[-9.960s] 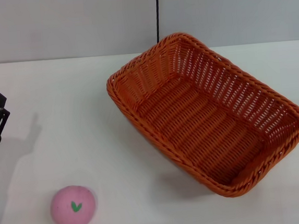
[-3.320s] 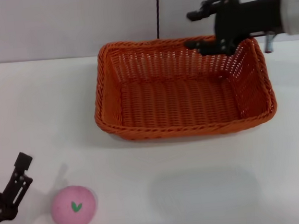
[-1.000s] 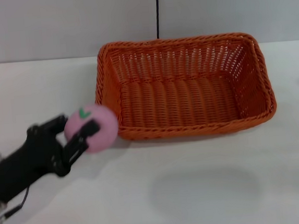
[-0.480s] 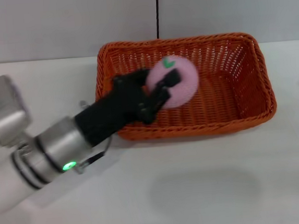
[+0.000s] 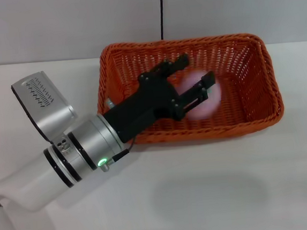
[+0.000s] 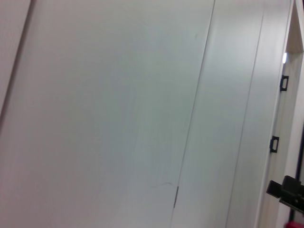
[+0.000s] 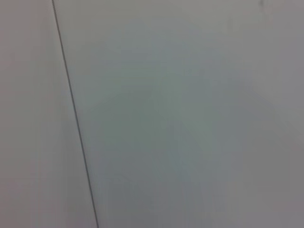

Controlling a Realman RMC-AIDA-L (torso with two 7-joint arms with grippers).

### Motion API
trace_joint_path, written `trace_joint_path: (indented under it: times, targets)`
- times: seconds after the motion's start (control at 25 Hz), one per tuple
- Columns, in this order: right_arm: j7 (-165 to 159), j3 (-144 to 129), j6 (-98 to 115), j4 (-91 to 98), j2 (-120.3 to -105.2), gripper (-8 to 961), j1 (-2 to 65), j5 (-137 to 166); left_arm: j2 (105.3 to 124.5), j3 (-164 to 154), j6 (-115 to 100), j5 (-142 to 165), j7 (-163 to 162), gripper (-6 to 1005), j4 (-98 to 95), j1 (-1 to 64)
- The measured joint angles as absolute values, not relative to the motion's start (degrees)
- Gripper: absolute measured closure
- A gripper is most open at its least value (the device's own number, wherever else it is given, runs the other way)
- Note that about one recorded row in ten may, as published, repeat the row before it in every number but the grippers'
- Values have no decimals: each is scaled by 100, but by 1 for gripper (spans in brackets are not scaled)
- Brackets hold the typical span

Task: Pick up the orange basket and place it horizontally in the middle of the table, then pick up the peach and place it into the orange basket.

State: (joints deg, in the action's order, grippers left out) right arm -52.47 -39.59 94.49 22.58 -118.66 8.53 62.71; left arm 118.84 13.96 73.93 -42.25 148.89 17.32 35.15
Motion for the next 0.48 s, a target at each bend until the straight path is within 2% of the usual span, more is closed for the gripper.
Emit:
trace_joint_path:
  times: [0.48]
  targets:
    - [-5094, -3514, 9448, 2151, -11882, 407, 848, 6262, 11851, 1664, 7489, -4217, 14944, 207, 1649, 3242]
